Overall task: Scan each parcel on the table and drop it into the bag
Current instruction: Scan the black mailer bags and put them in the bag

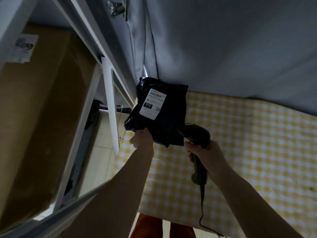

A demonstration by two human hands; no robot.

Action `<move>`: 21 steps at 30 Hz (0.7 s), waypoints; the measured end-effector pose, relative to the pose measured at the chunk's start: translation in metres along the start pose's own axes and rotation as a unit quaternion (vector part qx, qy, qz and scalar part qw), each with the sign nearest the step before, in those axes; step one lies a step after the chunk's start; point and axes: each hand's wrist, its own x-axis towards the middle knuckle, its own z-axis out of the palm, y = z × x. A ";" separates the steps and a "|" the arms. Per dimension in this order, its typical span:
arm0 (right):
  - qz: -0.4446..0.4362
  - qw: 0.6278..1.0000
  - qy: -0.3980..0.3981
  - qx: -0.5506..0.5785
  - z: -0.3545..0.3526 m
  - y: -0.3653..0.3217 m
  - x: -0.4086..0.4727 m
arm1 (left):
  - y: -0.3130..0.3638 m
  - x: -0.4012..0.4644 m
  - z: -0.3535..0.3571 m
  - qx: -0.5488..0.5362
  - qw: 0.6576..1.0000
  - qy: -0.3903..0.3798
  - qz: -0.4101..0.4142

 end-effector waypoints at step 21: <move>-0.002 1.000 -0.009 -0.028 0.015 0.009 -0.002 | -0.034 -0.080 -0.035 -0.404 0.907 -0.100 0.060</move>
